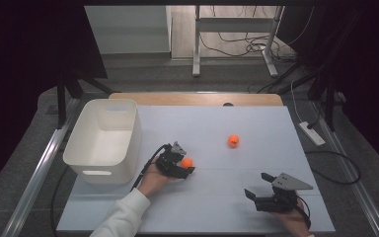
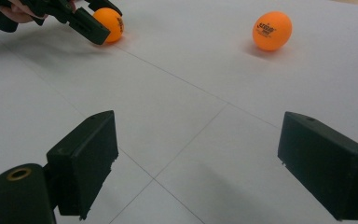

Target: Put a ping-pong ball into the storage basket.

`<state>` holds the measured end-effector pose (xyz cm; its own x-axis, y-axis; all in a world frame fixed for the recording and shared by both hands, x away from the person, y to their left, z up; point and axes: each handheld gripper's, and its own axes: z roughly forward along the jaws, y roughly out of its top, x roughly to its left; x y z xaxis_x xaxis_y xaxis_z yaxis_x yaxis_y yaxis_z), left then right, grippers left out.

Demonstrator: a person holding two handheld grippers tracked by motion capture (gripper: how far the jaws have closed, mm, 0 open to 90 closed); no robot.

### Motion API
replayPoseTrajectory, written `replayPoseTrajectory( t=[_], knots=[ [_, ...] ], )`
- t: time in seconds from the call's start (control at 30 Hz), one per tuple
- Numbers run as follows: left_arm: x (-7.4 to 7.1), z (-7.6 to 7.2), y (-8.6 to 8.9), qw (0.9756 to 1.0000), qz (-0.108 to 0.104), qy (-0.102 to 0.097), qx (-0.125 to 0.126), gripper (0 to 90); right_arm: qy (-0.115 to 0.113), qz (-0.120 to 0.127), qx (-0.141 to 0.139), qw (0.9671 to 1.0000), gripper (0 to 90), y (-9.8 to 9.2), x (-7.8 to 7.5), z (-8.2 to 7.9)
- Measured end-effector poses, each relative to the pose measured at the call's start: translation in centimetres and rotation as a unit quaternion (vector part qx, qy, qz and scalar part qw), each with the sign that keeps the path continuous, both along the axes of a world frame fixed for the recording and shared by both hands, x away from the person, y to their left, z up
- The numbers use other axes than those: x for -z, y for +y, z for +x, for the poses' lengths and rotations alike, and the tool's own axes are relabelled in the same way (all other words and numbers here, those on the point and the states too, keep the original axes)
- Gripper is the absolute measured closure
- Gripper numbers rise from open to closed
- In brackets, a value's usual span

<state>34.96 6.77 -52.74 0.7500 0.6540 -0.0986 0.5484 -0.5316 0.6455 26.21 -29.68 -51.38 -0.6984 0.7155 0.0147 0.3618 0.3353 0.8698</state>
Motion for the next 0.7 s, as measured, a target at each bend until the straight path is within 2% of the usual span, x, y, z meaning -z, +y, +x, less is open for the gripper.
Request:
replayPoseTrajectory(
  t=[0.2,0.47,0.7],
  knots=[
    [-0.14,-0.12,0.07,1.0000,0.001,-0.005,0.006,50.1,-0.001,0.000,0.000,1.0000,11.9,-0.03,-0.01,0.00],
    [-0.51,-0.30,0.27,0.9998,0.002,-0.021,0.003,50.9,-0.002,0.000,0.000,1.0000,11.9,-0.03,-0.03,-0.02],
    [-0.83,-0.50,0.53,0.9997,-0.005,-0.023,0.002,50.9,-0.002,-0.001,0.000,1.0000,11.9,-0.05,-0.04,-0.02]
  ],
)
